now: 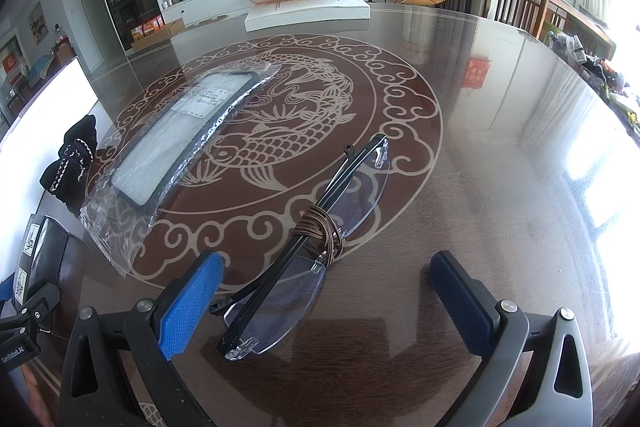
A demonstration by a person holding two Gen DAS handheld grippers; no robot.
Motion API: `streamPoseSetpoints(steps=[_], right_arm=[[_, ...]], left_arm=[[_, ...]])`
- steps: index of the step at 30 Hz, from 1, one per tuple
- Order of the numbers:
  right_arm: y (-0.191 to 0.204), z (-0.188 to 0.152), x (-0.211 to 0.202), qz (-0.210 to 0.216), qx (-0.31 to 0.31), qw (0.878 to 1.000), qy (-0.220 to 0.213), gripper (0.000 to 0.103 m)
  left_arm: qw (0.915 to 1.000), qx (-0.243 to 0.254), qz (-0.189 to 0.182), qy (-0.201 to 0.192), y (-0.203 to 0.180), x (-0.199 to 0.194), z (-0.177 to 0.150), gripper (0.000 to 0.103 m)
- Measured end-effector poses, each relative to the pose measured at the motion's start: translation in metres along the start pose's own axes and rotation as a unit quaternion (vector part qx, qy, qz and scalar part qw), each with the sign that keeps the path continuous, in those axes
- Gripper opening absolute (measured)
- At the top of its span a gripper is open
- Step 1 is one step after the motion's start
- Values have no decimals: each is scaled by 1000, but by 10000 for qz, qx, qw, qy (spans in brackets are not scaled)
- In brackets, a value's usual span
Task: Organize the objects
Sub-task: 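Lift the black case with the left tool and hold it above the table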
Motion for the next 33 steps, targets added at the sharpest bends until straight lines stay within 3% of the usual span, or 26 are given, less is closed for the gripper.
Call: streamPoseSetpoints(steps=[33], right_arm=[[-1, -1, 1, -110, -84, 9999, 45, 103]], left_arm=[[10000, 0, 1, -1, 0, 0, 0, 103]])
Point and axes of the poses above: each gripper's, at about its wrist camera, not at the fingertips, and x roughly the way its jaws point, y to its left, z to its top, the point moved 2 cm from there along x, roughly the way its jaws point, and after that the axes turned 5 degrees about x, right-handed, at the moved point
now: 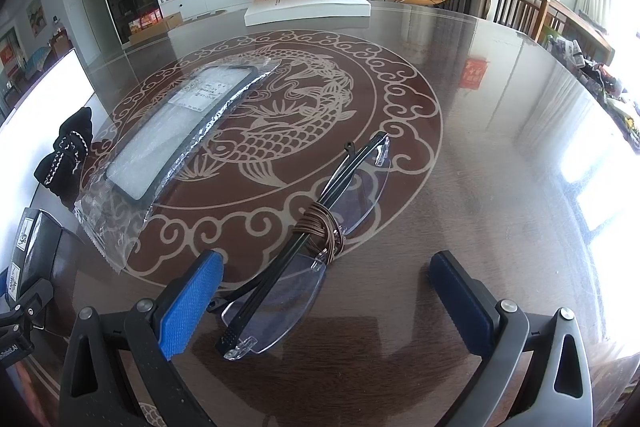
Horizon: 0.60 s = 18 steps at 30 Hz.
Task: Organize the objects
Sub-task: 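Lift the black case with the left tool and hold it above the table, then carry the glasses and black soap box into the white box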
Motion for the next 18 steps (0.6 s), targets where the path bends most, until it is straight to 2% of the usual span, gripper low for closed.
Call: streamPoseSetpoints(steps=[7, 9, 11, 13, 16, 18], right_arm=[[1, 0, 0, -16, -34, 10000, 8, 103], [-2, -1, -4, 311, 45, 9995, -40, 103], [-15, -2, -13, 811, 290, 9963, -29, 103], [-38, -3, -25, 1029, 744, 9919, -81, 103], [-71, 5, -33, 1004, 1460, 9841, 100, 103], [-73, 15, -32, 1009, 1585, 9815, 365, 102]], left_arm=[[10000, 0, 0, 1, 0, 0, 0, 103], [10000, 2, 0, 2, 0, 0, 0, 103], [10000, 4, -7, 8, 0, 0, 0, 103], [10000, 12, -22, 17, 1, -1, 1, 103], [10000, 27, -29, 36, 1, 0, 2, 103], [9998, 125, -100, 90, -1, -1, 3, 103]])
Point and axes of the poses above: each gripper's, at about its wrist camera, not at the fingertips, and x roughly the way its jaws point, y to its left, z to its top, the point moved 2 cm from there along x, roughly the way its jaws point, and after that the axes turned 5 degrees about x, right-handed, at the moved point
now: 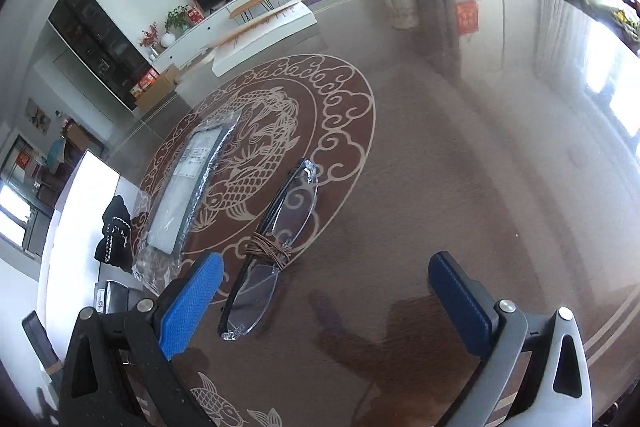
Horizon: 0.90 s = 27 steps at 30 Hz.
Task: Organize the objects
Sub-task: 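Carry the glasses and black soap box into the white box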
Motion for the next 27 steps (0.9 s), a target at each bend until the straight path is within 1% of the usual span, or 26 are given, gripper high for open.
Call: streamPoseSetpoints(steps=[2, 4, 5, 6, 7, 8, 9, 10, 12, 14, 16, 18, 21, 23, 24, 25, 27], right_arm=[[15, 6, 7, -65, -81, 9996, 281, 102], [36, 5, 21, -132, -207, 9981, 559, 102], [45, 3, 31, -265, -314, 9967, 702, 95], [54, 2, 41, -443, -450, 9950, 779, 84], [62, -1, 48, -691, -640, 9923, 805, 61], [70, -2, 49, -1030, -942, 9884, 604, 27], [73, -4, 50, -1102, -1053, 9866, 574, 14], [71, -6, 48, -985, -931, 9890, 592, 13], [67, -10, 39, -613, -756, 9936, 567, 12], [68, -12, 23, -285, -769, 9953, 518, 12], [75, -15, 7, 165, -719, 9958, 544, 12], [90, -18, -7, 493, -725, 9946, 558, 12], [130, -24, -26, 1023, -879, 9892, 569, 12], [168, -31, -38, 1406, -1085, 9825, 570, 12], [189, -35, -43, 1608, -1200, 9779, 580, 12], [211, -41, -49, 1813, -1321, 9727, 593, 12], [255, -54, -57, 2182, -1580, 9609, 640, 12]], left_arm=[[9997, 167, -119, 89, -3, 1, 2, 103], [9995, 231, -157, 153, -3, 0, 3, 103], [9995, 243, -155, 92, -3, -2, 3, 90], [9996, 256, -147, -10, -3, -5, 4, 77], [9993, 301, -209, -53, -3, -8, 5, 58], [9993, 360, -104, -52, -4, -10, 6, 58], [9993, 320, -169, -62, -3, -11, 6, 58], [9992, 221, -315, -78, 0, -13, 5, 57], [9986, 106, -474, -192, 2, -26, 2, 57], [9969, 71, -684, -381, 1, -44, 1, 57], [9940, 35, -929, -571, 0, -66, 2, 57], [9907, -7, -1120, -778, 3, -90, 6, 57], [9853, -197, -1295, -1097, 22, -129, 14, 57], [9829, -338, -1251, -1305, 46, -154, 18, 57], [9825, -403, -1157, -1403, 60, -166, 19, 57], [9826, -470, -1003, -1492, 76, -176, 20, 57], [9842, -601, -571, -1567, 111, -189, 19, 57]])
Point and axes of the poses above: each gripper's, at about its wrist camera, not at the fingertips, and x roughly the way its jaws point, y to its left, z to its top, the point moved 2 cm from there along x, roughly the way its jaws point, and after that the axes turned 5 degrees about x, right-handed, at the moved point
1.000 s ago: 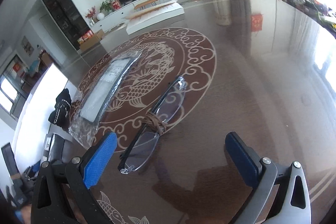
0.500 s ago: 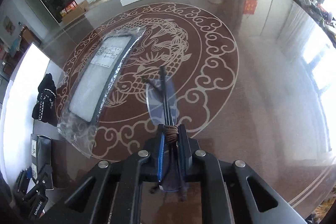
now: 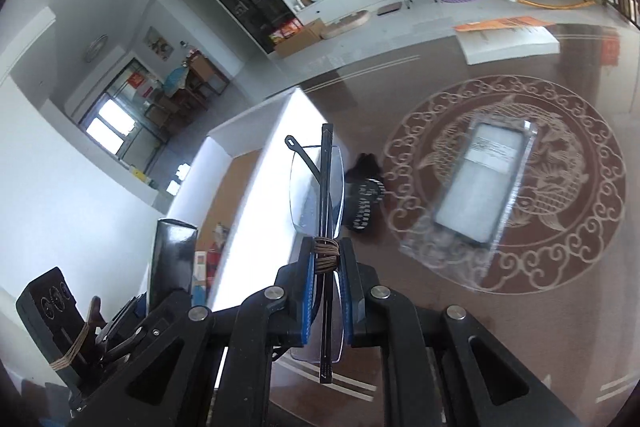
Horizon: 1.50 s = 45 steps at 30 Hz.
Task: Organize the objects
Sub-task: 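Carry the glasses and black soap box into the white box, then open both tools and withdraw them back over the table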
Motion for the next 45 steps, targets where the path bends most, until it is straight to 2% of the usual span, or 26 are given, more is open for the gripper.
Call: streamPoseSetpoints(steps=[3, 6, 7, 9, 10, 11, 12, 13, 16, 17, 18, 20, 23, 26, 29, 31, 33, 38, 41, 45], right_arm=[[63, -5, 26, 540, -363, 9976, 249, 12], [114, -19, 61, 798, -731, 9924, 588, 12], [128, -27, 73, 831, -870, 9903, 699, 12], [148, -41, 99, 758, -1117, 9865, 922, 16], [154, -47, 112, 696, -1213, 9843, 1074, 33], [159, -55, 123, 619, -1289, 9823, 1208, 63], [158, -60, 129, 510, -1338, 9820, 1230, 73], [155, -64, 129, 412, -1385, 9832, 1118, 76], [139, -70, 112, 108, -1616, 9840, 738, 78], [130, -70, 104, -47, -1633, 9847, 599, 82], [117, -69, 96, -207, -1619, 9856, 447, 84], [89, -67, 76, -617, -1568, 9857, 93, 91], [41, -64, 49, -1410, -1443, 9789, -335, 93], [-16, -58, 31, -2214, -1179, 9668, -484, 93], [-72, -60, 13, -2864, -790, 9531, -582, 93], [-107, -61, 5, -3241, -526, 9426, -611, 93], [-134, -65, -5, -3511, -265, 9339, -621, 93], [-177, -69, -17, -3855, 93, 9205, -635, 93], [-192, -74, -19, -3867, 224, 9200, -593, 93], [-203, -83, -21, -3758, 364, 9238, -629, 94]], left_arm=[[9970, -176, 744, 98, 57, -7, 1, 58], [9886, -334, 1364, 549, 107, 5, -10, 58], [9840, -303, 1573, 785, 120, 14, -16, 58], [9691, -230, 2079, 1307, 138, 34, -28, 58], [9620, -200, 2286, 1480, 145, 41, -34, 59], [9578, -173, 2399, 1571, 148, 45, -38, 59], [9566, -152, 2438, 1590, 150, 46, -41, 59], [9562, -161, 2478, 1549, 150, 46, -43, 61], [9555, -225, 2696, 1178, 145, 38, -38, 88], [9555, -226, 2761, 1013, 142, 36, -35, 92], [9565, -218, 2779, 865, 136, 33, -30, 93], [9632, -197, 2603, 633, 122, 30, -19, 93], [9778, -134, 2063, 345, 88, 29, -3, 93], [9907, -49, 1349, 154, 43, 26, 3, 93], [9982, 139, 573, 67, -6, 28, 6, 95], [9989, 433, 184, 92, -40, 30, 0, 98], [9969, 771, 8, 164, -73, 36, -8, 98], [9883, 1274, -437, 717, -128, 64, -38, 98], [9838, 1304, -551, 1101, -143, 89, -57, 98], [9844, 1029, -539, 1323, -145, 116, -77, 98]])
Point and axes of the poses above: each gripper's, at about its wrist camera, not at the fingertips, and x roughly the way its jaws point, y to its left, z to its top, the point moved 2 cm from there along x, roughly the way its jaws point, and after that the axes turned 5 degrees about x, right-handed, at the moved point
